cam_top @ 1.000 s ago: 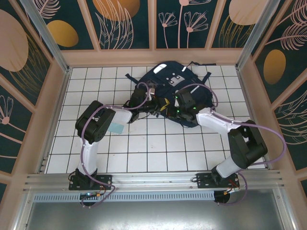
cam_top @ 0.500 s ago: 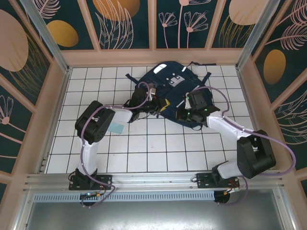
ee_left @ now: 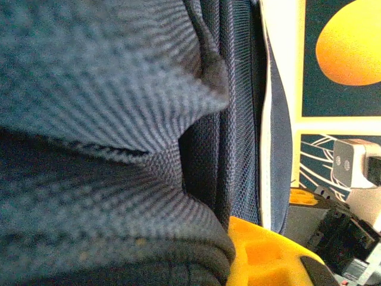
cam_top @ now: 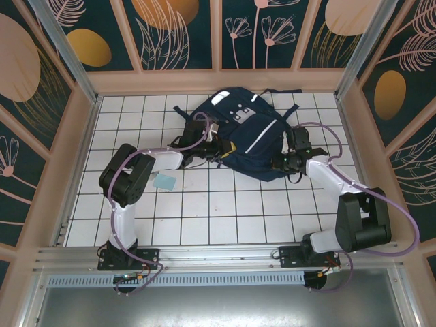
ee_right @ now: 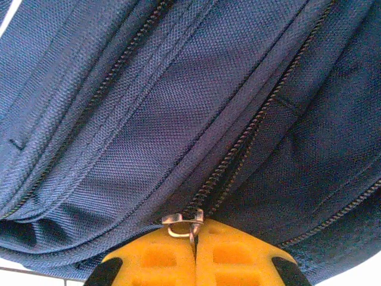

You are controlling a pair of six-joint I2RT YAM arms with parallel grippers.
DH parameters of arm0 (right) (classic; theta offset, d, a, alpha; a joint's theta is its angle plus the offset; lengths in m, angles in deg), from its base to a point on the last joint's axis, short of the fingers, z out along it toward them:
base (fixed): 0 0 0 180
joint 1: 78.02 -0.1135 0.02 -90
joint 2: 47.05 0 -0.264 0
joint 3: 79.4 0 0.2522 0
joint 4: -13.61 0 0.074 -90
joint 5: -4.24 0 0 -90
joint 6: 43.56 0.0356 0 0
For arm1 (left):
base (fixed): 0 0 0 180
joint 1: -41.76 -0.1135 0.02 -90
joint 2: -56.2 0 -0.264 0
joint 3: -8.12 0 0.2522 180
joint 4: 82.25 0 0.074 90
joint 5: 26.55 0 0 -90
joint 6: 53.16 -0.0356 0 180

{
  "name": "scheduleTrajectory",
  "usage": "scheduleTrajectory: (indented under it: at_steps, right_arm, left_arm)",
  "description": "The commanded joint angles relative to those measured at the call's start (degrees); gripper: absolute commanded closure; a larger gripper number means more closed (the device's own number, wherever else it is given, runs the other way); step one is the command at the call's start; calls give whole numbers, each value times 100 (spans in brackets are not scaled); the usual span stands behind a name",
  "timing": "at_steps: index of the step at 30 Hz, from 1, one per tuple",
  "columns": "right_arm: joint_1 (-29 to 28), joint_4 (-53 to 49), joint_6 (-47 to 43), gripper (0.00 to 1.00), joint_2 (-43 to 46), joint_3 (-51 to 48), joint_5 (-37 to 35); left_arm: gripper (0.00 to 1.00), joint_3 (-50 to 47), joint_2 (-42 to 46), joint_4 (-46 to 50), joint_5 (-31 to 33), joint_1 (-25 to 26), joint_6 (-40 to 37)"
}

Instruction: Pack books, pencil case, and school supplies into a backpack

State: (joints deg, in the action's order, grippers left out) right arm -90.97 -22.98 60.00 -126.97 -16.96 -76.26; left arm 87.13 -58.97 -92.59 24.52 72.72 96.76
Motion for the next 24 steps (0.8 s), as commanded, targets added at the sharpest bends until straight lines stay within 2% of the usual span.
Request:
scheduleTrajectory:
  at_steps: [1,4,7,9,13,15,16,20,24]
  right_arm:
    - [91,-206,262,100,325,-137,-250]
    - [-290,45,579,100,543,-261,671]
    - [-878,724,1067,100,631,-521,1307]
    - [-1336,1330,1498,100,560,-659,1711]
    - [-2091,2360,1875,100,-41,-459,2054]
    - [-2222,2353,1769,100,-629,42,1981]
    - [-2244,2310,1702,100,-868,287,1933]
    - [-2255,2173,1439,100,-1734,1240,1923]
    - [-2299,2080,1240,100,-2210,1918,2047]
  left_arm:
    - [100,236,57,441,158,-445,-639]
    - [99,755,-301,692,327,-543,-863]
    - [93,1522,-746,826,257,-591,-876]
    - [84,1986,-940,894,187,-582,-802]
    - [41,1906,-714,760,371,-581,-573]
    - [8,1448,-238,780,738,-587,-701]
    - [2,1228,2,873,961,-602,-804]
    - [1,223,1170,1126,1928,-666,-1072]
    - [2,-223,1986,1496,2189,-710,-1317]
